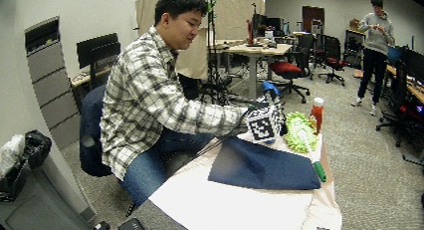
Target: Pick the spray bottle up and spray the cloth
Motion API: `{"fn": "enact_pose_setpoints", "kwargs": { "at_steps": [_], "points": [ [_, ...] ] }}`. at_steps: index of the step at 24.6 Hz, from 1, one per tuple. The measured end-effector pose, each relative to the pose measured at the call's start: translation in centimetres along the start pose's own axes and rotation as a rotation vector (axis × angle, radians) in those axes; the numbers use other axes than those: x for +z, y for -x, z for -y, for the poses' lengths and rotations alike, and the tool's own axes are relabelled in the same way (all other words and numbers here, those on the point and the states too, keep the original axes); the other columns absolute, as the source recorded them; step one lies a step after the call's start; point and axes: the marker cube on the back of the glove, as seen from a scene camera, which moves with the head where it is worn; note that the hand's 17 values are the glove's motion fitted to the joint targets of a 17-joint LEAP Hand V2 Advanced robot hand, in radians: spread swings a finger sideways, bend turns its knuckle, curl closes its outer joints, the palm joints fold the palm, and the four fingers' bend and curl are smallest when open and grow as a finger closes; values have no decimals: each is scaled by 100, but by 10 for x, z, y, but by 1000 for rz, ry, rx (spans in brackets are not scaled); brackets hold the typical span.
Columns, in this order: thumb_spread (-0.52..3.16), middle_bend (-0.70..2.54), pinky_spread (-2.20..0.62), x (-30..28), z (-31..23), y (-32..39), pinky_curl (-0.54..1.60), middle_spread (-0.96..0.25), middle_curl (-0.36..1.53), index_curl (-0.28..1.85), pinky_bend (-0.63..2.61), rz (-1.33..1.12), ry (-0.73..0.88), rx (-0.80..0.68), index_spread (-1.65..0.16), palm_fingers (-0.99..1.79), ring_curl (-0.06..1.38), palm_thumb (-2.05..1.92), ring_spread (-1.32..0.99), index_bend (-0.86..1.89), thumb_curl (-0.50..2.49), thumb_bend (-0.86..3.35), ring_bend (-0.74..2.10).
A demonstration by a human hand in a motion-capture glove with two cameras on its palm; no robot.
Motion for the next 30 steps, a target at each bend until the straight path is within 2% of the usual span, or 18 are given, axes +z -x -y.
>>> {"fn": "enact_pose_setpoints", "kwargs": {
  "at_steps": [8, 15, 18, 21, 23, 30],
  "points": [
    [3, 64, -18, -1, -1, -1, 47, -13, 49, 59, 43, -1, 0, -1, -25, 135, 46, 103, -19, 35, 77, -4, 61],
    [9, 62, -16, -4, -9, -1, 47, -10, 49, 56, 42, -24, 111, 38, -24, 128, 46, 103, -19, 27, 77, -4, 61],
    [17, 56, -10, -8, -18, -4, 45, -10, 47, 55, 37, -46, 190, 69, -25, 99, 44, 105, -18, 21, 77, -2, 52],
    [35, 49, 1, -16, -26, -8, 46, -12, 46, 55, 25, -87, 232, 101, -29, 44, 44, 104, -17, 17, 77, -2, 42],
    [42, 45, 5, -25, -28, -10, 46, -13, 45, 55, 22, -154, 238, 105, -31, 26, 45, 102, -15, 16, 77, -3, 38],
    [61, 31, 12, -84, -57, 31, 37, -14, 38, 45, 19, -444, 377, 63, -37, 9, 34, 98, -11, 15, 74, -3, 24]
  ]
}}
